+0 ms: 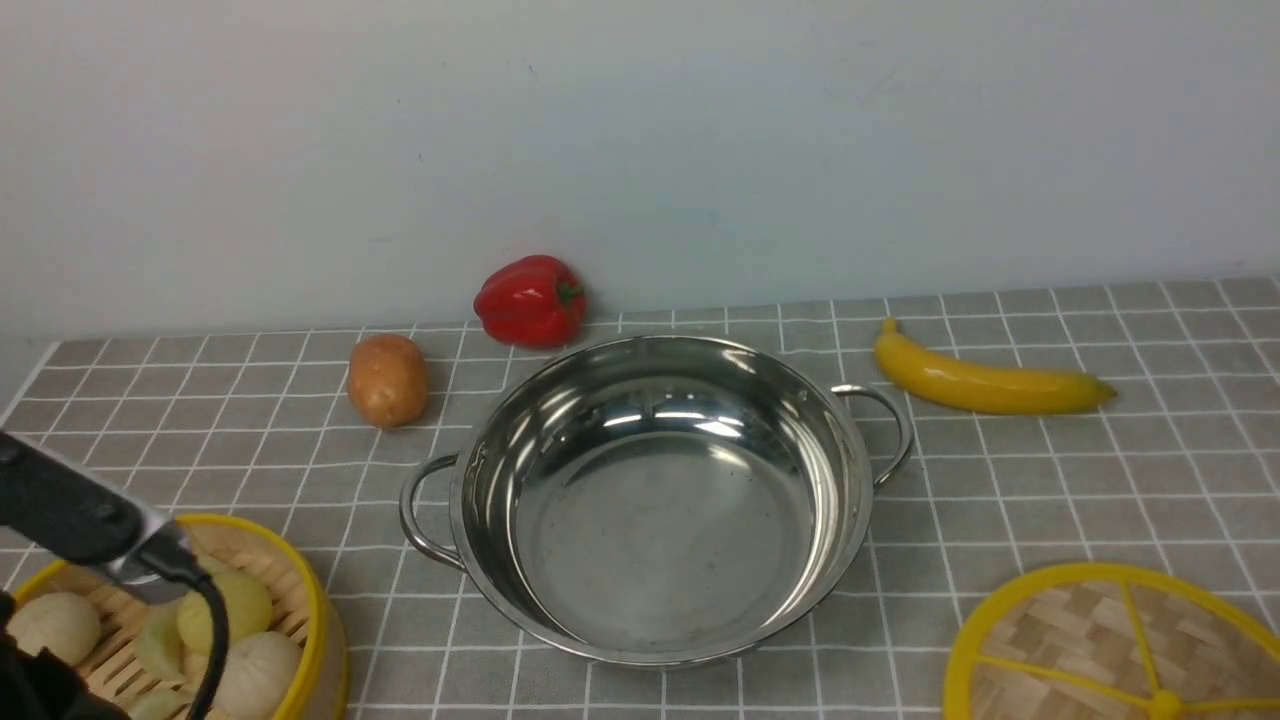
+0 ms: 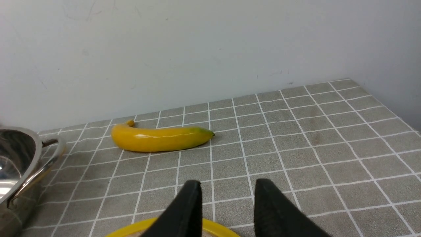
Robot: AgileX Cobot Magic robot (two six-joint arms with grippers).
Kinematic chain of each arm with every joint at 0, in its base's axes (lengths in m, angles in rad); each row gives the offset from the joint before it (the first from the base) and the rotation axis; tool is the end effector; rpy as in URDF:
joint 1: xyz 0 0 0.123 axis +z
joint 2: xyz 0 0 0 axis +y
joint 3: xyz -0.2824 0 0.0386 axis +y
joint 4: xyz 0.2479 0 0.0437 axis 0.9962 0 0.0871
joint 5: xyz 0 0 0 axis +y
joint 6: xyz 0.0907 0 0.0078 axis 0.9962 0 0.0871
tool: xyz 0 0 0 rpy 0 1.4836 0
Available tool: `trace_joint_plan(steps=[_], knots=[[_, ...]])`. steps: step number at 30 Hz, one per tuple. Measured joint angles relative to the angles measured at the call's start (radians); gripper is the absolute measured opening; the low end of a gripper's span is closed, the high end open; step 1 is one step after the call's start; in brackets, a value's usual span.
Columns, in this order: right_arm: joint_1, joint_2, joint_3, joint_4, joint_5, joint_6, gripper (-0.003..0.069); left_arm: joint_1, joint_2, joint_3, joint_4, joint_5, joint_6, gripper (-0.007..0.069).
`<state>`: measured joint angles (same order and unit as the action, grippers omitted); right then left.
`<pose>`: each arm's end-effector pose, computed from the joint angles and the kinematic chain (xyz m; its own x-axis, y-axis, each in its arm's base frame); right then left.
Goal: Place the steamer in the pot on the grey tablecloth, and put the lid on the steamer.
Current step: 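Grasp the rim of the steamer basket holding the buns with the left gripper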
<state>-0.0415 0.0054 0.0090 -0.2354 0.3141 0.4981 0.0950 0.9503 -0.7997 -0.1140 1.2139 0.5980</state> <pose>0.0543 -0.0088 0.1821 -0.1921 0.2779 -0.9412 0.1697 0.9540 0.2471 0.1454 0.0041 0.2946 -0.8414 0.4487 -0.3011 0.4505 0.8902 0.0678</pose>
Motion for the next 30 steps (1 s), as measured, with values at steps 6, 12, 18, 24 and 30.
trace_joint_plan(steps=[6, 12, 18, 24, 30], knots=[[0.0, 0.0, 0.0, 0.0, 0.0, 0.0, 0.0244, -0.042, 0.246, -0.001, 0.013, 0.002, 0.08, 0.0243], [0.0, 0.0, 0.0, 0.0, 0.0, 0.0, 0.0244, -0.161, 0.395, -0.001, 0.056, 0.005, 0.077, 0.0243], [0.0, 0.0, 0.0, 0.0, 0.0, 0.0, 0.0244, -0.179, 0.459, -0.001, 0.088, -0.021, -0.013, 0.0243], [0.0, 0.0, 0.0, 0.0, -0.001, 0.0, 0.0244, -0.18, 0.476, -0.001, 0.095, -0.1, -0.035, 0.0243], [0.0, 0.0, 0.0, 0.0, -0.001, 0.0, 0.0244, -0.18, 0.531, -0.001, 0.105, -0.118, -0.038, 0.0243]])
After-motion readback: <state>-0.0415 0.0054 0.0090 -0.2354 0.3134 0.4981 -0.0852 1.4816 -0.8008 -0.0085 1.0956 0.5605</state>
